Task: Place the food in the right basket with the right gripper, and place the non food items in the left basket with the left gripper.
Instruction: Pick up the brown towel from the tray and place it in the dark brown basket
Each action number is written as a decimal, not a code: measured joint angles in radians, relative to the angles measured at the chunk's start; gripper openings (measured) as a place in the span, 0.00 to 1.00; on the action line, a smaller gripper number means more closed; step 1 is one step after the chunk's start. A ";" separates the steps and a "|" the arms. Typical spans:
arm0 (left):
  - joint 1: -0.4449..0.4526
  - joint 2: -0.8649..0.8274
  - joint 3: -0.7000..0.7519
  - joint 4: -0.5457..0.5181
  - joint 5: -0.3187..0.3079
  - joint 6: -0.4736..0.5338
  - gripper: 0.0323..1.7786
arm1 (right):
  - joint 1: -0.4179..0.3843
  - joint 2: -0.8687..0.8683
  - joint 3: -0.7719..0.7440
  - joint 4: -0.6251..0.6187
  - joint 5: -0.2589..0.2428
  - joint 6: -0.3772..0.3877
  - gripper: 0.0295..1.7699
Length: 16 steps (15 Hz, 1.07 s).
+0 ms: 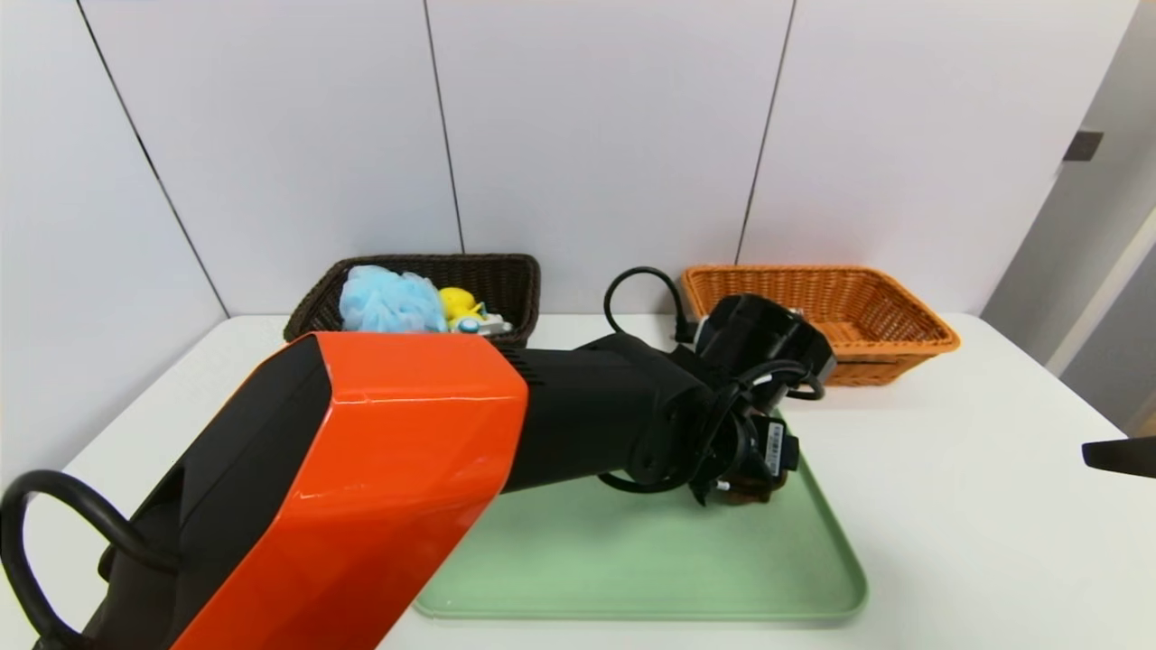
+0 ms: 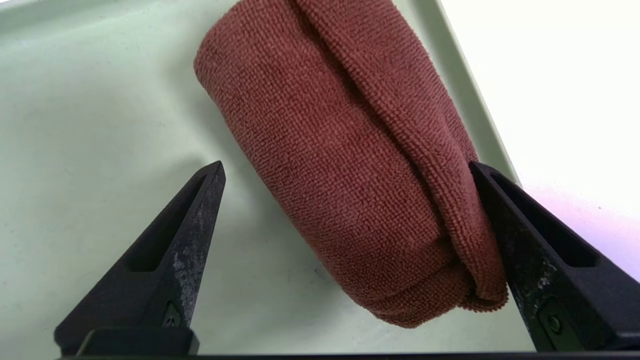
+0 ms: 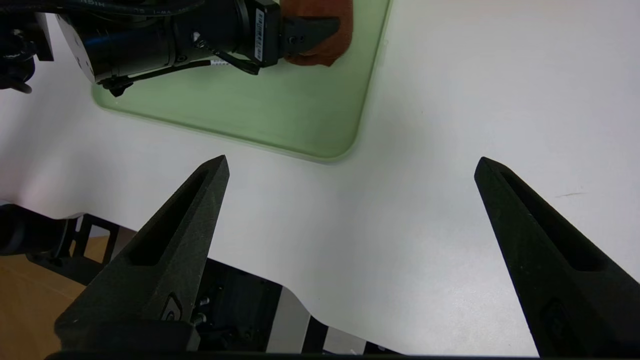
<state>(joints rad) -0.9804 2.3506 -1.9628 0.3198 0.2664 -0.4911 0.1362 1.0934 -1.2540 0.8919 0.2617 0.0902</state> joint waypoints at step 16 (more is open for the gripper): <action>0.069 -0.209 0.013 0.124 0.005 0.000 0.13 | -0.001 -0.007 0.022 0.000 -0.010 0.003 0.96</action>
<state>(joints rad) -0.9119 2.1417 -1.9502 0.4438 0.2717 -0.4906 0.1347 1.0862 -1.2323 0.8915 0.2519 0.0932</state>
